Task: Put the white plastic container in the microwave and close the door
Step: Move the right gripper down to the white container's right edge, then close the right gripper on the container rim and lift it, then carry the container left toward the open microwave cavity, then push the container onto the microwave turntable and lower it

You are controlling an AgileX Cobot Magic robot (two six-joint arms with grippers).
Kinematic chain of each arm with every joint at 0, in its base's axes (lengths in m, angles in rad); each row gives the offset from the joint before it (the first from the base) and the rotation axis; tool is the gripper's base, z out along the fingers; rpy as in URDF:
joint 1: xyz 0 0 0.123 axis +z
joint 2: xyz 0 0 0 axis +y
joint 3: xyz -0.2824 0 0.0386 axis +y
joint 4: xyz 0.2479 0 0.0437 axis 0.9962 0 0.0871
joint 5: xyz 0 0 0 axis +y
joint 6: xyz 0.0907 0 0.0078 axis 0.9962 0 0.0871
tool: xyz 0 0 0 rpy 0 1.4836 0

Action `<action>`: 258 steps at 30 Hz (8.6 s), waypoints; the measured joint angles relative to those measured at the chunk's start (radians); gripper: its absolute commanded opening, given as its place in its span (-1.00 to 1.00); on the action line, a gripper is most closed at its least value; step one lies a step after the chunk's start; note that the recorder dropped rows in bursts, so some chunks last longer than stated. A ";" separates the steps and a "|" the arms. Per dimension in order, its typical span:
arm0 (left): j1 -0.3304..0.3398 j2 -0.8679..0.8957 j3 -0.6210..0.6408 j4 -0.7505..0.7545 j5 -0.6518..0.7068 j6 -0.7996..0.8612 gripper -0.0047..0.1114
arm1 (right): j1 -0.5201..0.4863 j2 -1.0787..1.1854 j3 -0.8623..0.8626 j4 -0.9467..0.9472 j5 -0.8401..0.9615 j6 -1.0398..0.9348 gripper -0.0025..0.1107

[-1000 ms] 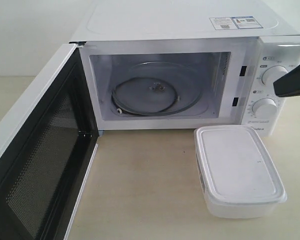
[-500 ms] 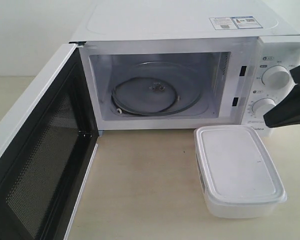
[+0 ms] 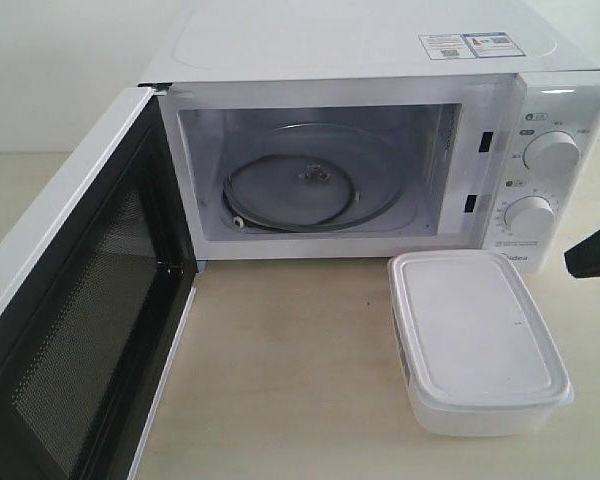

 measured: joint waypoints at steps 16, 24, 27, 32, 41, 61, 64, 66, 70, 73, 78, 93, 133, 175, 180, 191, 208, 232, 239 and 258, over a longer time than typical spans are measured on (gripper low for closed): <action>0.000 0.000 0.000 0.000 0.000 0.000 -0.85 | 0.036 0.034 0.036 -0.108 -0.135 0.111 -0.08; 0.000 0.000 0.000 0.000 0.000 0.000 -0.85 | 0.073 0.121 0.036 -0.049 -0.152 0.095 -0.06; 0.000 0.000 0.000 0.000 0.000 0.000 -0.85 | 0.073 0.131 0.036 -0.027 -0.155 0.083 -0.06; 0.000 0.000 0.000 0.000 0.000 0.000 -0.85 | 0.086 0.157 0.034 -0.020 -0.179 0.076 -0.06; 0.000 0.000 0.000 0.000 0.000 0.000 -0.85 | 0.095 0.181 0.034 0.035 -0.248 0.030 -0.06; 0.000 0.000 0.000 0.000 0.000 0.000 -0.85 | 0.143 0.263 0.031 0.103 -0.275 -0.055 -0.72; 0.000 0.000 0.000 0.000 0.000 0.000 -0.85 | 0.143 0.263 0.027 0.103 -0.257 -0.059 -0.96; 0.000 0.000 0.000 0.000 0.000 0.000 -0.85 | 0.143 0.263 0.027 0.103 -0.251 -0.063 -0.96; 0.000 0.000 0.000 0.000 0.000 0.000 -0.85 | 0.143 0.258 0.027 0.096 -0.220 -0.059 -0.96; 0.000 0.000 0.000 0.000 0.000 0.000 -0.85 | 0.143 0.207 0.047 0.096 -0.220 -0.059 -0.96; 0.000 0.000 0.000 0.000 0.000 0.000 -0.85 | 0.176 0.063 0.115 0.136 -0.221 -0.070 -0.96; 0.000 0.000 0.000 0.000 0.000 0.000 -0.85 | 0.234 -0.245 0.230 0.165 -0.208 -0.070 -0.96; 0.000 0.000 0.000 0.000 0.000 0.000 -0.85 | 0.472 -0.461 0.464 0.377 -0.280 -0.198 -0.96; 0.000 0.000 0.000 0.000 0.000 0.000 -0.85 | 1.237 -0.442 0.664 -0.347 -1.801 1.518 -0.96; 0.000 0.000 0.000 0.000 0.000 0.000 -0.85 | 1.237 -0.384 0.671 -0.345 -1.888 1.577 -0.96; 0.000 0.000 0.000 0.000 0.000 0.000 -0.85 | 1.237 -0.076 0.558 -0.332 -2.026 1.726 -0.96; 0.000 0.000 0.000 0.000 0.000 0.000 -0.85 | 1.237 0.160 0.306 -0.234 -2.096 1.778 -0.96; 0.000 0.000 0.000 0.000 0.000 0.000 -0.85 | 1.170 0.341 0.070 -0.206 -2.096 1.774 -0.96; 0.000 0.000 0.000 0.000 0.000 0.000 -0.85 | 1.170 0.389 0.018 -0.183 -2.159 1.747 -0.96; 0.000 0.000 0.000 0.000 0.000 0.000 -0.85 | 1.147 0.420 0.016 -0.211 -2.216 1.746 -0.34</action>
